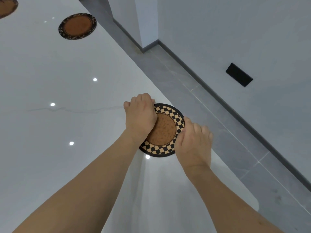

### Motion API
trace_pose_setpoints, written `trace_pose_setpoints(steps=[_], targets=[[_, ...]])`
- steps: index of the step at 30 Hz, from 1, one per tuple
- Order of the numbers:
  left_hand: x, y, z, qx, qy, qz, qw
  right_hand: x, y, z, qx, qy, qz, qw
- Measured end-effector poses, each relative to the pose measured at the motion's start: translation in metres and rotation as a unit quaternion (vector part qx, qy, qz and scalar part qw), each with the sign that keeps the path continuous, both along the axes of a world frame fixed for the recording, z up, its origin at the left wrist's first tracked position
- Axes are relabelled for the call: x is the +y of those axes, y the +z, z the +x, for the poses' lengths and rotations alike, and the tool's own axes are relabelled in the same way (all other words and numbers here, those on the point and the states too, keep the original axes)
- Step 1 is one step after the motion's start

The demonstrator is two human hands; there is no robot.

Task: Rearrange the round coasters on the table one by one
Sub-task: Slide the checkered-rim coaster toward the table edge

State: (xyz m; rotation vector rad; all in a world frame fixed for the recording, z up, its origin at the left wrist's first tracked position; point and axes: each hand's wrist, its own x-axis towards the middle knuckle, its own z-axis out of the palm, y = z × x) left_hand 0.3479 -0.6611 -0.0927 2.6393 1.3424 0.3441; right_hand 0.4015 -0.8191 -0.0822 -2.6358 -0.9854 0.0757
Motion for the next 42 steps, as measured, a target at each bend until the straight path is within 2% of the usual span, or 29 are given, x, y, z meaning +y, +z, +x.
trace_pose_setpoints(steps=[13, 21, 24, 26, 42], targets=[[0.0033, 0.0004, -0.0017, -0.011, -0.030, -0.015, 0.999, -0.0046, -0.0037, 0.0042, 0.025, 0.029, 0.019, 0.999], [-0.0022, 0.0004, -0.0022, -0.015, -0.007, 0.057, 0.998, -0.0021, -0.0039, 0.0037, -0.004, 0.031, 0.009, 0.999], [0.0011, 0.0020, 0.0009, 0.049, -0.012, -0.029, 0.998, 0.0008, -0.0050, 0.0047, 0.011, 0.066, -0.015, 0.998], [0.0048, -0.0008, 0.0029, 0.067, -0.019, -0.056, 0.996, 0.0029, -0.0065, 0.0060, 0.018, 0.075, -0.036, 0.996], [0.0074, -0.0012, 0.0041, 0.057, -0.015, -0.074, 0.995, 0.0021, -0.0077, 0.0075, 0.002, 0.094, -0.056, 0.994]])
